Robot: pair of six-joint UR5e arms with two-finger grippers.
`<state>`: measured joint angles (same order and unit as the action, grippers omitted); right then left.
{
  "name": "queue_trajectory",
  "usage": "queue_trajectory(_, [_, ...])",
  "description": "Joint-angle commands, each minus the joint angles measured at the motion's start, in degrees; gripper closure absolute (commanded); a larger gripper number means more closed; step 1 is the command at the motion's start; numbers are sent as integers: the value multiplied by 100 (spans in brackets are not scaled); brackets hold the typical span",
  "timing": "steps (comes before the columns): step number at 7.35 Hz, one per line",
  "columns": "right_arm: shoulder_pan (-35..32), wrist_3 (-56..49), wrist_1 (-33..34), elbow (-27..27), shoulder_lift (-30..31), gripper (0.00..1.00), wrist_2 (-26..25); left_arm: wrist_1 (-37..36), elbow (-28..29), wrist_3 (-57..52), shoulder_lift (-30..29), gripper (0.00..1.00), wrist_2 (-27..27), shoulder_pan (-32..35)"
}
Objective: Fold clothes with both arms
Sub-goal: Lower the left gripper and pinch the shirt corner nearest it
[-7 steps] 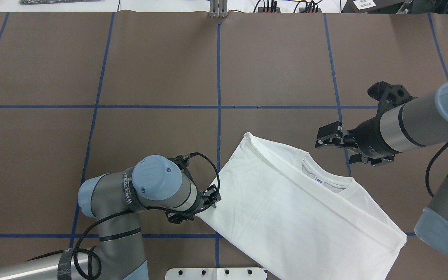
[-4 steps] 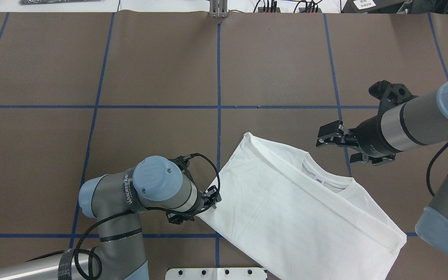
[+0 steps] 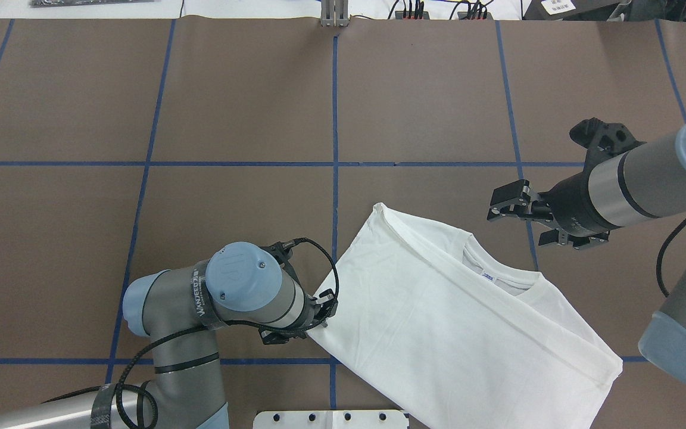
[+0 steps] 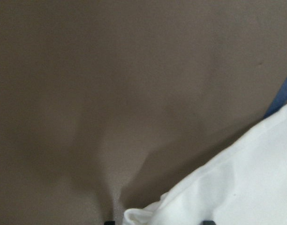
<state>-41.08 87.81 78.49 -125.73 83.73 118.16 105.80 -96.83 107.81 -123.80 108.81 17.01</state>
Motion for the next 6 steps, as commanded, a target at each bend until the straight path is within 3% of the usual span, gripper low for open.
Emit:
queue_trajectory(1, [-32,-1,0,5,3,0,14,2,-64,-6,-4,100,17,-5])
queue_trajectory(3, [-58,-1,0,5,3,0,14,-16,-82,-49,-39,100,-9,48])
queue_trajectory(6, [-172,-1,0,-4,3,0,14,-94,-152,-696,-48,100,-27,740])
